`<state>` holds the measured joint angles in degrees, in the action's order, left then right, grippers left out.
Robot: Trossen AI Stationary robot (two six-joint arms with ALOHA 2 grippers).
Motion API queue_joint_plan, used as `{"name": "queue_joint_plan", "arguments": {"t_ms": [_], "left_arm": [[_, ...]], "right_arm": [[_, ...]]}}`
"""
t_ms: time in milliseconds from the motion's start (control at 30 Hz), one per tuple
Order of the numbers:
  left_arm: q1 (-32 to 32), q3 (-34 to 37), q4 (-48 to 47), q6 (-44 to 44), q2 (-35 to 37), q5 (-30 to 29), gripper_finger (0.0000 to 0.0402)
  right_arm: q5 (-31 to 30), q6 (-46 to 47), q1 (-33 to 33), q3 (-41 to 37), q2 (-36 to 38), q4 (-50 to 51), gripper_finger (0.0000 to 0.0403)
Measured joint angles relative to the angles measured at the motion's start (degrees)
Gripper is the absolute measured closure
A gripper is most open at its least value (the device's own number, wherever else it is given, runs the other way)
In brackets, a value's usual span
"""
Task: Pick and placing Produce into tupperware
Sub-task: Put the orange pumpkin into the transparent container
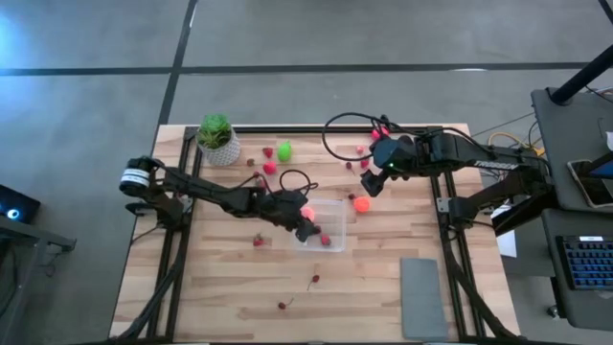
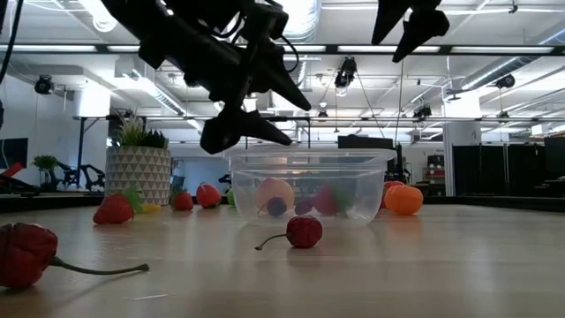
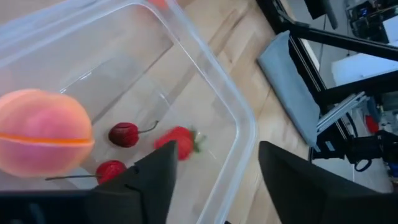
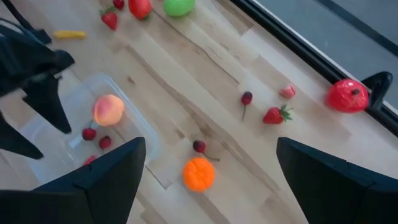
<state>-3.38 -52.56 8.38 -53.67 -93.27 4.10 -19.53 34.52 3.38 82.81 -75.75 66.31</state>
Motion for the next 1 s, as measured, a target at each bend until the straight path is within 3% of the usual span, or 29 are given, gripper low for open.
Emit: {"name": "queue_joint_plan", "arguments": {"t_ms": [200, 433, 767, 1000], "left_arm": [[0.06, 0.35, -0.5, 0.03, 0.85, -0.03, 0.0131], [0.72, 0.46, -10.84, 2.78, 6.08, -0.07, 0.0121], [0.8, 0.47, -19.26, 11.23, 18.03, -7.76, 0.0121], [0.81, 2.58, -25.07, 18.35, 24.34, -12.7, 0.0121]], "right_arm": [[0.08, 0.0, -0.11, -0.5, -0.17, 3.01, 0.0048], [7.01, 0.0, -0.11, -8.04, -0.25, 3.24, 0.0048], [11.17, -10.16, -1.16, -27.25, -1.15, -16.32, 0.0049], [10.3, -20.1, -1.11, -33.11, -1.03, -19.06, 0.0049]]}}
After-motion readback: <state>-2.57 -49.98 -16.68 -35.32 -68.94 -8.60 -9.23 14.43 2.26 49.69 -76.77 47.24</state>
